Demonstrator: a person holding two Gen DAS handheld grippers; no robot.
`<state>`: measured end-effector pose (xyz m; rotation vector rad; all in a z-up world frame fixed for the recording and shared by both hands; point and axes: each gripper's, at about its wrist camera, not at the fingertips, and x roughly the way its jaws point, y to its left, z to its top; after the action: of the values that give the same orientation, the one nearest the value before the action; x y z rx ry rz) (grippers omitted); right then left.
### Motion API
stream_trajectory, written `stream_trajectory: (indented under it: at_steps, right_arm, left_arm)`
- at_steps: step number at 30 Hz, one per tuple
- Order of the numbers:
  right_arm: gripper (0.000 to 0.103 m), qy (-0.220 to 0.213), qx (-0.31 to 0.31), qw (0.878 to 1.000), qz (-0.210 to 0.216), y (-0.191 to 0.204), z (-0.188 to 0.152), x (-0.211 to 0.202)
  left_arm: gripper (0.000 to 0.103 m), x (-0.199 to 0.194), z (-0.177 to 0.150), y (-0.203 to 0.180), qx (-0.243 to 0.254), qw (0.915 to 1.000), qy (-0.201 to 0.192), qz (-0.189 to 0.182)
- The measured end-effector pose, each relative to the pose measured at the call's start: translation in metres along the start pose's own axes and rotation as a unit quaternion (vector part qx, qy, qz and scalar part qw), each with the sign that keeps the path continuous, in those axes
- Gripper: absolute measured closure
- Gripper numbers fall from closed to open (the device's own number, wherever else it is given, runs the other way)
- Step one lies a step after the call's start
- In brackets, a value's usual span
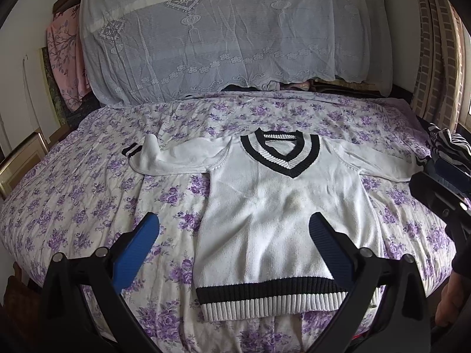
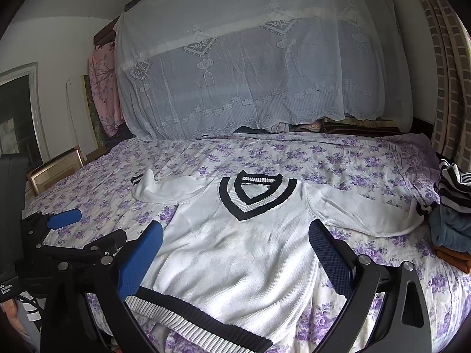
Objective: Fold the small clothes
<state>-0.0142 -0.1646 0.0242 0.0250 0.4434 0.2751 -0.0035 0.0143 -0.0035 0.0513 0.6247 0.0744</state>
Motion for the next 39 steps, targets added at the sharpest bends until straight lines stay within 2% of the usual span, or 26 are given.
stream_trajectory:
  at_steps: [39]
  right_arm:
    - [0.003, 0.002, 0.000, 1.000, 0.000, 0.0007, -0.0065, 0.0045]
  left_arm:
    - [0.004, 0.0061, -0.0034, 0.0092, -0.006, 0.9999, 0.010, 0.006]
